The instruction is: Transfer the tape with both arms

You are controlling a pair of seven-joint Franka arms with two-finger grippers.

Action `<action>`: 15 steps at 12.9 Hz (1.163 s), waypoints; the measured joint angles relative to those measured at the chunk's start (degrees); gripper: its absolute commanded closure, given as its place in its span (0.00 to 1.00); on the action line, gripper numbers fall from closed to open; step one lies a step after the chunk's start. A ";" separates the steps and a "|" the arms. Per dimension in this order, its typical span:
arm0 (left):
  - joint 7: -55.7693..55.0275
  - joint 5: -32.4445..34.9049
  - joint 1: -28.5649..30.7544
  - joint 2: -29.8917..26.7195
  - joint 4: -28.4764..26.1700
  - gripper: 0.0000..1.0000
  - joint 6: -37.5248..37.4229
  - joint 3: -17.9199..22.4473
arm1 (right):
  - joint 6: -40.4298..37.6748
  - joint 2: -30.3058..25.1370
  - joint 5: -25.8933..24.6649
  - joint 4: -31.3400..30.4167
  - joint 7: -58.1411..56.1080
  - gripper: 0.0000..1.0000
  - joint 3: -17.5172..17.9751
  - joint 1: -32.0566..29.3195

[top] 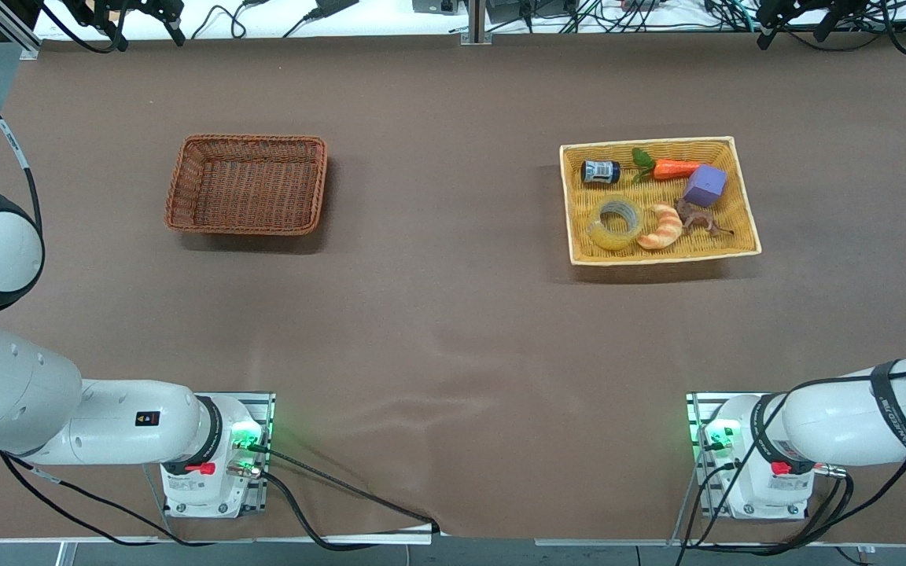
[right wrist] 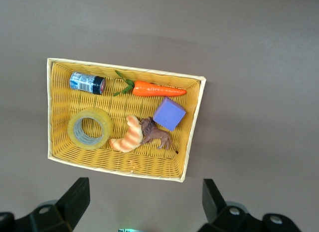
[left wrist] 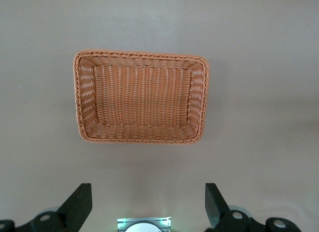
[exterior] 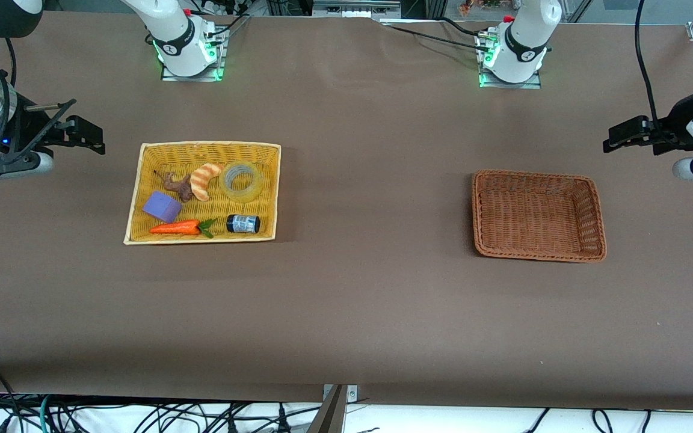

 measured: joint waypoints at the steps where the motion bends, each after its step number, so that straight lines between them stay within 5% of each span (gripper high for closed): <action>1: 0.00 0.00 0.00 0.00 -0.01 0.00 0.00 0.00 | 0.00 0.00 0.00 0.00 0.01 0.00 -0.01 -0.02; 15: 0.00 0.00 0.00 0.00 -0.03 0.00 0.00 0.00 | 2.25 -0.01 -0.17 0.52 -0.06 0.00 0.29 -0.15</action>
